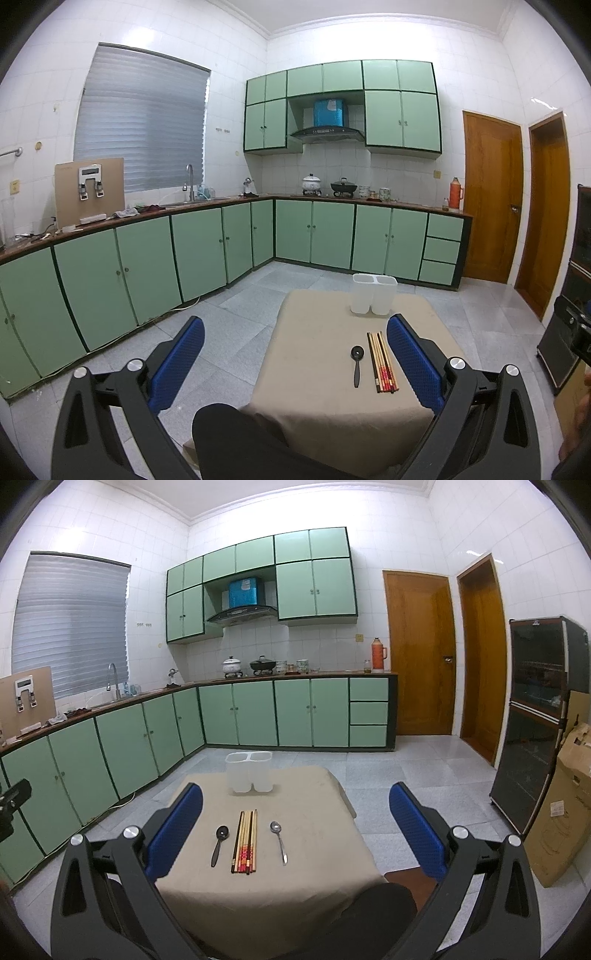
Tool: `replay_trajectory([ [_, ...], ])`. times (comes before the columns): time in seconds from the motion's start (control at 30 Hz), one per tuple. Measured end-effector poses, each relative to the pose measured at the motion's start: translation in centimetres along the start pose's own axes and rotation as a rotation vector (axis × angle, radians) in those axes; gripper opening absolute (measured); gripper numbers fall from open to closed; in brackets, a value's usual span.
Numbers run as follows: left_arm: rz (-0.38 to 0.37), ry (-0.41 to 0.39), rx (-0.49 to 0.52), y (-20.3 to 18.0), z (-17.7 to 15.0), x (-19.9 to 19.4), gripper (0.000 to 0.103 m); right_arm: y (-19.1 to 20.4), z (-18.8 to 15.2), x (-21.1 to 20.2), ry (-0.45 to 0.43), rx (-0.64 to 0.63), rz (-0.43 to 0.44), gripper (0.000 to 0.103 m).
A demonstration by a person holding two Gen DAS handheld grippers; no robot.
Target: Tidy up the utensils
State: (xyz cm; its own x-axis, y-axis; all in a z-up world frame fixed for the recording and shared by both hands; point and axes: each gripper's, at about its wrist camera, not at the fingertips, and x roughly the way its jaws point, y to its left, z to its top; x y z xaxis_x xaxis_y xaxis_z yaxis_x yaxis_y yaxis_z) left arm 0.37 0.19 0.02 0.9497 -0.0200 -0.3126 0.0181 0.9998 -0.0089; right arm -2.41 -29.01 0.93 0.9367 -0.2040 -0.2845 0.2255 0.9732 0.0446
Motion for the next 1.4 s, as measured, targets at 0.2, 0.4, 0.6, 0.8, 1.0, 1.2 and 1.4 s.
replay_trajectory([
  [0.2,-0.11,0.161,-0.015,0.0,-2.3,6.0,0.097,0.1,-1.8,5.2,0.12,-0.046,0.032,0.098],
  [0.4,-0.234,0.328,-0.044,-1.1,-5.8,14.6,0.095,-0.3,-5.1,13.6,0.324,-0.048,0.11,0.06],
  [0.6,-0.277,0.466,-0.007,-3.8,-9.3,23.1,0.076,0.1,-10.0,22.4,0.502,-0.04,0.188,0.049],
  [0.8,-0.329,0.553,0.003,-6.7,-13.6,29.2,0.074,1.1,-14.8,29.4,0.602,-0.041,0.215,0.039],
  [1.0,-0.307,0.662,0.041,-8.8,-17.1,34.6,0.062,1.1,-17.6,34.2,0.644,-0.037,0.218,0.036],
  [1.2,-0.264,0.673,0.08,-10.0,-18.5,37.0,0.052,1.1,-18.8,36.0,0.666,-0.059,0.228,0.03],
  [1.4,-0.227,0.618,0.112,-10.5,-18.7,37.9,0.046,1.1,-19.0,36.8,0.64,-0.095,0.233,0.024],
])
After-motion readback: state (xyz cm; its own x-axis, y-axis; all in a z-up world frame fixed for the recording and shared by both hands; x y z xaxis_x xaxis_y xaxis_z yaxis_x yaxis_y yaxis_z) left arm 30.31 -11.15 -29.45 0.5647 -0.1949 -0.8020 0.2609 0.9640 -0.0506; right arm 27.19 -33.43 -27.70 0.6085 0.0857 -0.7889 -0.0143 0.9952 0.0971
